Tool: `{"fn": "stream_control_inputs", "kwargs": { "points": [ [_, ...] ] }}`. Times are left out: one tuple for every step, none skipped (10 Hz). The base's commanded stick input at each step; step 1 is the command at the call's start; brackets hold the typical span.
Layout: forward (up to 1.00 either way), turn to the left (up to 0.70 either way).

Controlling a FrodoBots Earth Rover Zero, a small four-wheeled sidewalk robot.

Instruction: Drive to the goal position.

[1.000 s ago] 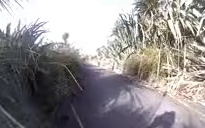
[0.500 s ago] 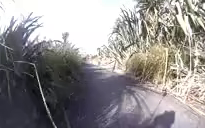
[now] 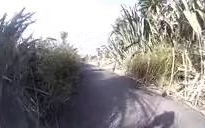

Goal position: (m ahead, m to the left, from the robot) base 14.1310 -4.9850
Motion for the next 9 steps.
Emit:
{"fn": "stream_control_inputs", "kwargs": {
  "points": [
    [0.38,-0.23],
    [0.38,-0.23],
    [0.38,-0.23],
    [0.39,-0.23],
    [0.39,-0.23],
    [0.39,-0.14],
    [0.39,-0.04],
    [0.39,0.0],
    [0.39,0.0]
  ]
}}
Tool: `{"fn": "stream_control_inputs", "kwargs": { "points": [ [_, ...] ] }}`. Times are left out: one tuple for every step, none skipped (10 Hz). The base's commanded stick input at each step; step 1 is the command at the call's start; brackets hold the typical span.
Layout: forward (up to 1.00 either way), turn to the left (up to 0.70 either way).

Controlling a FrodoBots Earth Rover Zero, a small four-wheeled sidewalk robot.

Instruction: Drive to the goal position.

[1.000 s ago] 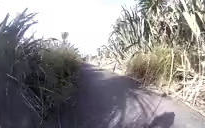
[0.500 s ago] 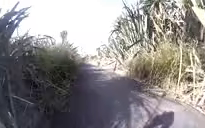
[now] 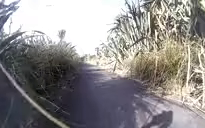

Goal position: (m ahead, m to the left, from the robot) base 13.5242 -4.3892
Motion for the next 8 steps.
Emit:
{"fn": "stream_control_inputs", "kwargs": {
  "points": [
    [0.39,0.0],
    [0.39,0.0],
    [0.39,0.0],
    [0.39,0.0],
    [0.39,0.0],
    [0.39,0.0],
    [0.39,0.0],
    [0.39,0.0]
  ]
}}
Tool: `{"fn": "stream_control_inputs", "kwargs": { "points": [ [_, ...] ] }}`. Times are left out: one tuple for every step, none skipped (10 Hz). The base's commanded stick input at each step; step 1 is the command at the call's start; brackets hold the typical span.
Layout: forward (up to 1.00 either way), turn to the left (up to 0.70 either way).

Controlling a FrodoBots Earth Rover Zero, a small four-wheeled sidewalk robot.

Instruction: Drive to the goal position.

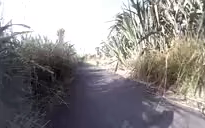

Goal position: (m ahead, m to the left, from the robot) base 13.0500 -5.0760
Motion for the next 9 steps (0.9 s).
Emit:
{"fn": "stream_control_inputs", "kwargs": {
  "points": [
    [0.39,0.0],
    [0.39,0.0],
    [0.39,0.0],
    [0.39,0.0],
    [0.39,0.0],
    [0.39,0.0],
    [0.39,0.0],
    [0.39,0.0],
    [0.39,0.0]
  ]
}}
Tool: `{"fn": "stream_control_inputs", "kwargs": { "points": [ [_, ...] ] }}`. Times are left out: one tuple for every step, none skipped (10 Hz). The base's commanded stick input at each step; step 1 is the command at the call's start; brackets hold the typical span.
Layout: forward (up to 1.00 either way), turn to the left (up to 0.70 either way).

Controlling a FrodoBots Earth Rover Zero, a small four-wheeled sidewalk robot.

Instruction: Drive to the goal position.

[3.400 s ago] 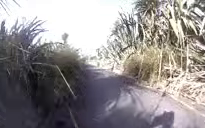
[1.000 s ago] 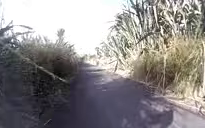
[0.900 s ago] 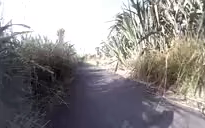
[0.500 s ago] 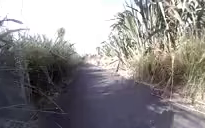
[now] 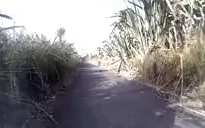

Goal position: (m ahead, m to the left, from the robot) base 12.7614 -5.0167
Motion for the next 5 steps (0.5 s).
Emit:
{"fn": "stream_control_inputs", "kwargs": {
  "points": [
    [0.39,0.0],
    [0.39,0.0],
    [0.39,0.0],
    [0.39,0.0],
    [0.39,0.0]
  ]
}}
